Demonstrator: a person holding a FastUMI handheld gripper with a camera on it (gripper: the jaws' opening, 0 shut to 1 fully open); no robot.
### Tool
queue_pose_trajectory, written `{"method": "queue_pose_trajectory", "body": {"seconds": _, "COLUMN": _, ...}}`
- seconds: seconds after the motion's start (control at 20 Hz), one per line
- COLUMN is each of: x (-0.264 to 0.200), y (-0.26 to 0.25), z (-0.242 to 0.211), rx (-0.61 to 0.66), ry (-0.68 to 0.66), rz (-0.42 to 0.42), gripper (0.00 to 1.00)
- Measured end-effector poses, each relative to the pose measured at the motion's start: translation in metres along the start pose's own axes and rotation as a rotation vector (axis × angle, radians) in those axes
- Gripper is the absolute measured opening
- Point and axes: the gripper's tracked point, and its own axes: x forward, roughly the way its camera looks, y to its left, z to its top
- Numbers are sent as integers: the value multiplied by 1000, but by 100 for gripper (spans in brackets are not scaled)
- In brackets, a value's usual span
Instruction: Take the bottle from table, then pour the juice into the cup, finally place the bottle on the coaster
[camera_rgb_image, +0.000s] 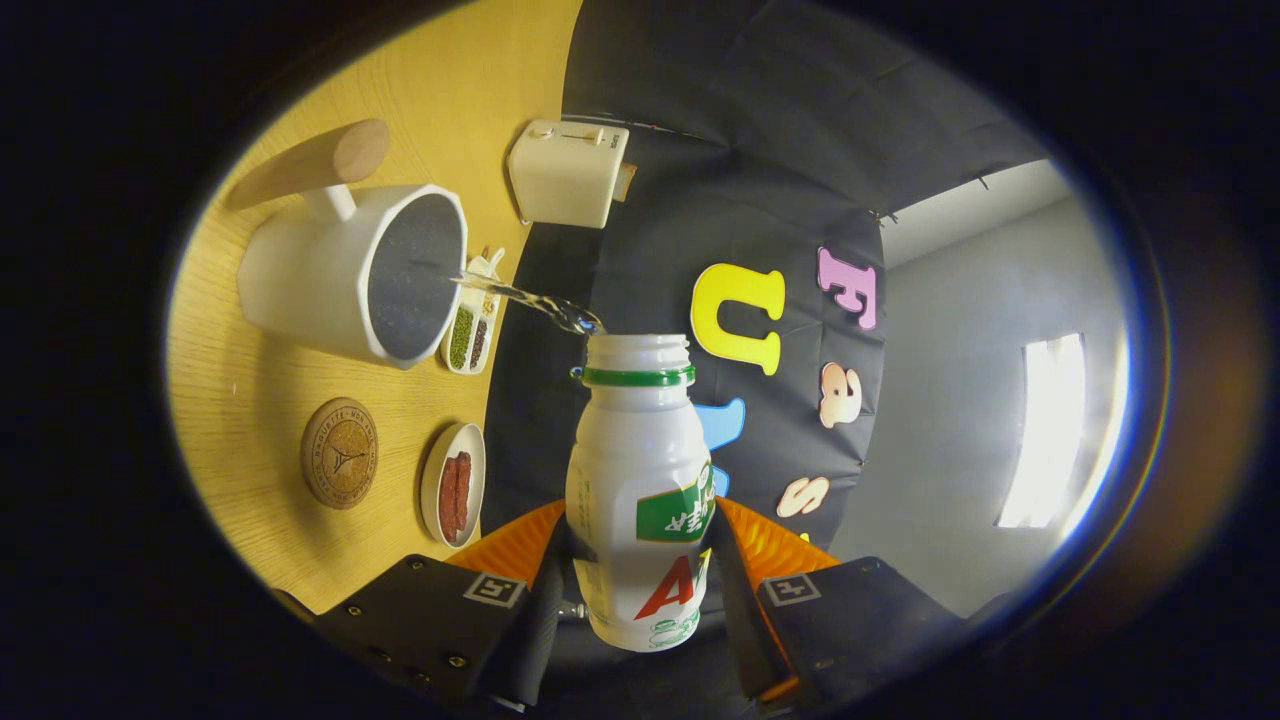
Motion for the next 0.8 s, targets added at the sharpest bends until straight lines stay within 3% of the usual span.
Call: {"method": "queue_pose_trajectory", "body": {"seconds": 0.8, "x": 2, "y": -7, "z": -1, "rx": -31, "ry": -2, "rz": -10, "gripper": 71}}
